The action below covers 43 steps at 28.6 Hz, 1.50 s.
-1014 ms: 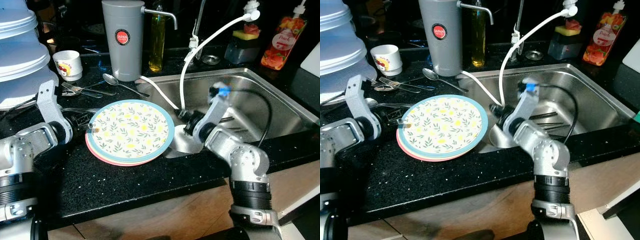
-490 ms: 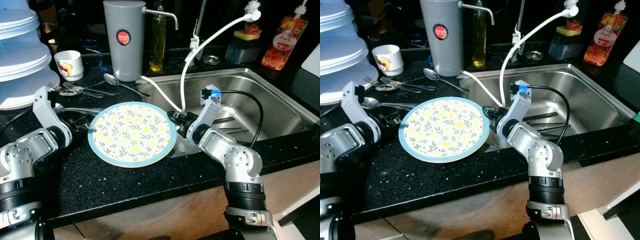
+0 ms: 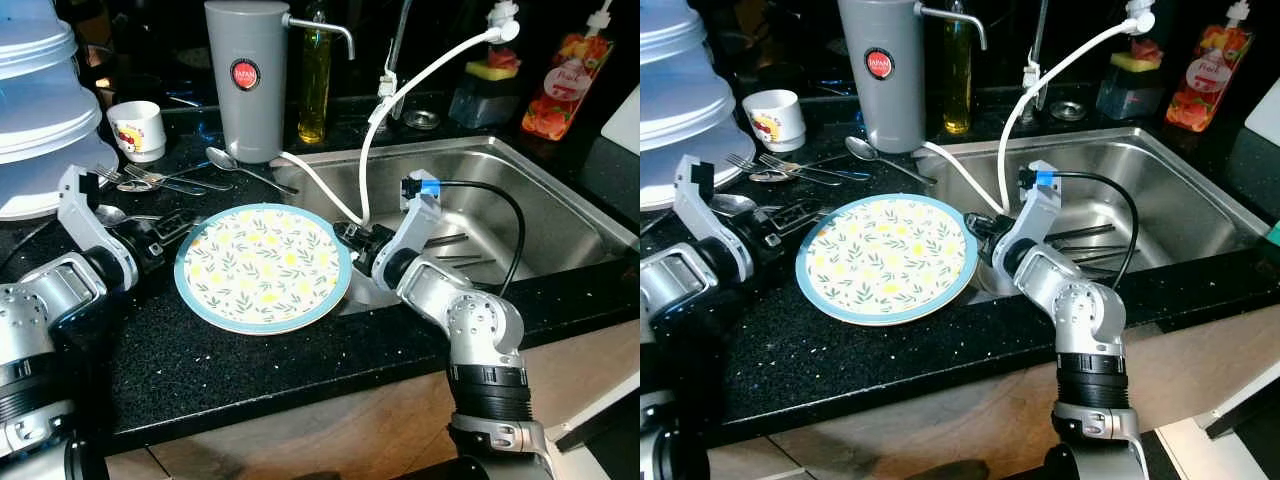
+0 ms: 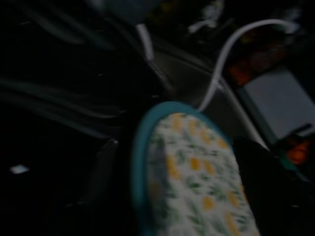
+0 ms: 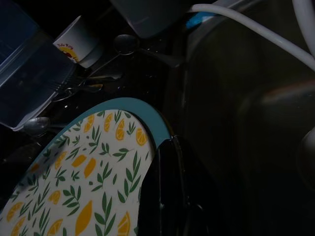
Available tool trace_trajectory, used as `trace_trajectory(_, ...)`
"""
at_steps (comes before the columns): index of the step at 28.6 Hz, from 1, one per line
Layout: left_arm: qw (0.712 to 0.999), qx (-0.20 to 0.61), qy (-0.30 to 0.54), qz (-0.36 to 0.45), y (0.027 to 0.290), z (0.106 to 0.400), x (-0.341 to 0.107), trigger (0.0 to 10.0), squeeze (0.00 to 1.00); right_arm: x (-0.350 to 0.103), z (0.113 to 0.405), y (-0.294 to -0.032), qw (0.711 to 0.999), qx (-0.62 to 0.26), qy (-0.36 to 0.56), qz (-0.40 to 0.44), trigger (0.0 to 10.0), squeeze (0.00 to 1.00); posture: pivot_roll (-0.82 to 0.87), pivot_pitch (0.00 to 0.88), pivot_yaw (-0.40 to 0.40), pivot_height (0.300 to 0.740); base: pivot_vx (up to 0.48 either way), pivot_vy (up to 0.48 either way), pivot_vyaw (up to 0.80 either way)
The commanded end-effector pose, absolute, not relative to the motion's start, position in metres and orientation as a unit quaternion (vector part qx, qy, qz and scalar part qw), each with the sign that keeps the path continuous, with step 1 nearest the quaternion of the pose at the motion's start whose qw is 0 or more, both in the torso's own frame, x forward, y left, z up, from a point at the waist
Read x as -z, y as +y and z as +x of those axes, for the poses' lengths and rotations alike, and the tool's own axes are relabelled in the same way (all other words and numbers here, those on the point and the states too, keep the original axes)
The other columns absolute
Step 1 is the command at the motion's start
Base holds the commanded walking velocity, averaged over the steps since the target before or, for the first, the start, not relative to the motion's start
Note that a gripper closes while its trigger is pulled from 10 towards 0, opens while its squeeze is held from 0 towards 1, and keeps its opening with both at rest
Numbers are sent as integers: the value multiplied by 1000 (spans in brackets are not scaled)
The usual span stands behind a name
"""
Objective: Kitchen organization
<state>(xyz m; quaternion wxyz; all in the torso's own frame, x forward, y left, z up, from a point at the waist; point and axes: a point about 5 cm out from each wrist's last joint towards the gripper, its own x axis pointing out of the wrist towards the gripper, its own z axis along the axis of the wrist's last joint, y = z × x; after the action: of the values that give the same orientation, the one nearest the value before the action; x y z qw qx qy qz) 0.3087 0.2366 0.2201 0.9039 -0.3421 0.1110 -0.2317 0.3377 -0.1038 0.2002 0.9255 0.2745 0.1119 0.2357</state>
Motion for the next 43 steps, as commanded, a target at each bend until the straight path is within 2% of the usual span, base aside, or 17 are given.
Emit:
trace_trajectory(1,895,247,112,-355,236,305,-221,10000,1000,-195,336,-107,927,-226,117,278,10000,0,49,0,-3,740,0,0,0)
trace_trajectory(2,892,252,117,-358,236,305,-221,10000,0,-195,336,-107,927,-226,117,277,10000,0,52,0,-4,740,0,0,0)
trace_trajectory(7,887,253,128,-366,237,303,-220,10000,0,-196,337,-107,926,-226,116,278,10000,0,55,0,-3,740,0,0,0)
trace_trajectory(17,899,187,206,-339,242,307,-198,10000,0,-196,337,-108,927,-225,115,278,10000,0,54,0,-2,740,0,0,0)
trace_trajectory(18,896,192,217,-337,239,306,-196,2784,0,-196,337,-108,927,-225,114,278,10000,0,54,0,-2,740,0,0,0)
trace_trajectory(19,896,192,217,-337,239,306,-196,2784,0,-196,337,-108,927,-225,114,278,10000,0,54,0,-2,740,0,0,0)
trace_trajectory(20,895,195,221,-335,237,305,-195,2196,0,-197,337,-107,927,-225,114,278,10000,0,54,0,-2,740,0,0,0)
trace_trajectory(21,892,200,224,-337,235,304,-193,0,0,-197,337,-107,927,-226,113,278,10000,0,54,0,-2,740,0,0,0)
trace_trajectory(31,866,254,204,-380,214,301,-196,0,0,-198,338,-108,927,-224,112,277,10000,0,51,0,-3,740,0,0,0)
trace_trajectory(37,862,264,178,-394,209,304,-202,0,0,-198,338,-109,928,-224,111,277,10000,0,51,0,-3,740,0,0,0)
trace_trajectory(38,860,271,153,-405,209,306,-208,6549,0,-199,338,-109,928,-223,110,277,10000,0,49,0,-6,740,0,0,0)
trace_trajectory(39,863,271,107,-413,210,310,-220,10000,0,-200,339,-111,931,-218,105,274,10000,0,49,0,-6,740,0,0,0)
trace_trajectory(40,866,273,52,-415,212,312,-234,10000,0,-205,340,-115,939,-205,83,264,10000,0,49,0,-10,740,0,0,0)
trace_trajectory(41,866,273,52,-415,212,312,-234,10000,0,-205,340,-115,939,-205,83,264,10000,0,49,0,-10,740,0,0,0)
trace_trajectory(43,894,259,-77,-358,215,316,-269,10000,0,-237,340,-130,960,-179,-24,214,10000,0,42,0,-13,740,0,0,0)
